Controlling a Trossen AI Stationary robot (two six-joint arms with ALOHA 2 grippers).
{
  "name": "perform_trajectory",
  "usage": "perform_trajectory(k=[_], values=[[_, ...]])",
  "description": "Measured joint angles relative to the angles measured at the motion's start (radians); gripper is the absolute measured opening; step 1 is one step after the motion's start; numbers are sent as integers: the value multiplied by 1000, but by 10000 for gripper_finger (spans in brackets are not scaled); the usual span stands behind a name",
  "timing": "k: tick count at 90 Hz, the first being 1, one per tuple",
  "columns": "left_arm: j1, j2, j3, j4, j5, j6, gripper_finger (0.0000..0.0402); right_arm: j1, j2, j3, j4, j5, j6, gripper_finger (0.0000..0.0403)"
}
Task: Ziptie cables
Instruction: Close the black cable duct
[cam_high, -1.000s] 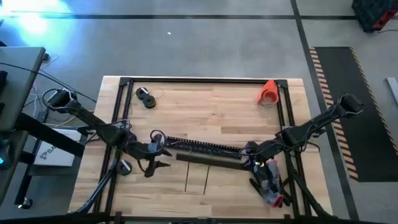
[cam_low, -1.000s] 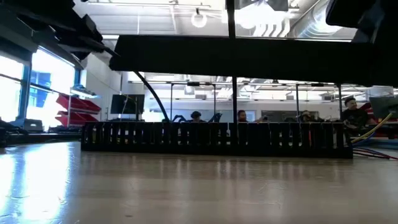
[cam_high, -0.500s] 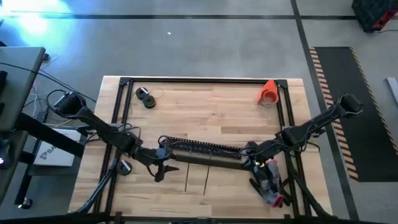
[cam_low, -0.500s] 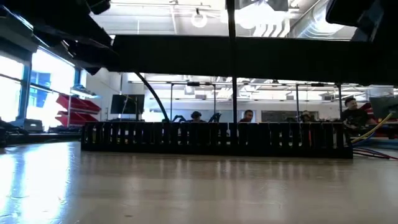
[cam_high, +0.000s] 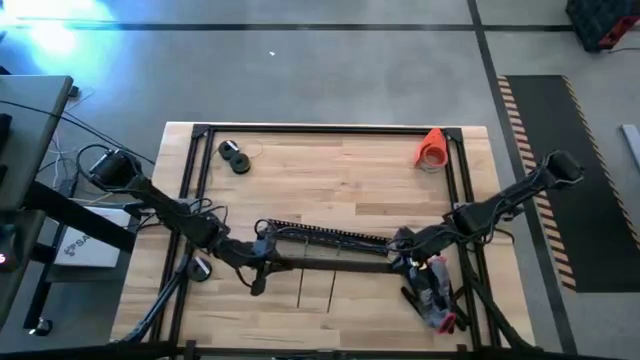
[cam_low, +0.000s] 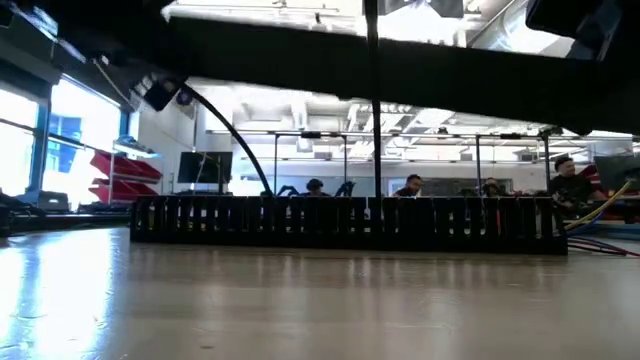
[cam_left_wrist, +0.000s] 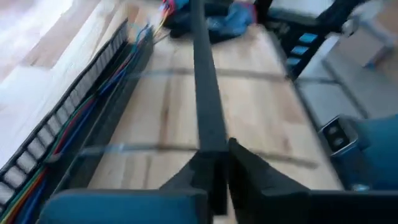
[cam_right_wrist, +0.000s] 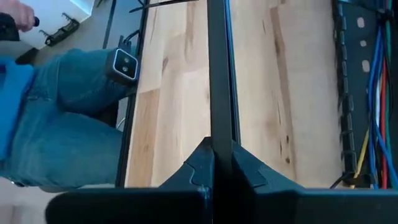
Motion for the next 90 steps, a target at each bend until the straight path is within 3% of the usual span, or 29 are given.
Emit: perform_trajectory(k=[9,17,28,43,58,68,77,90], values=[[0,0,-1,19,1,-77,2,1,0,0,-8,48,-42,4],[-1,0,-1,17,6,-240,1,0,0,0,-18,120,-60,23],[-15,-8,-1,29,5,-459,0,-16,0,3,-10,159,-122,76],[-36,-60,0,14,13,-597,0,-34,1,121,-169,238,-307,160],[-37,-131,0,-72,-7,-666,0,1,32,273,-259,386,-501,233],[-34,-160,0,-109,-37,-678,0,29,115,328,-229,406,-591,271],[-34,-165,0,-107,-49,-674,0,55,225,350,-167,413,-640,288],[-34,-164,0,-111,-50,-666,0,85,383,409,-121,516,-681,293]])
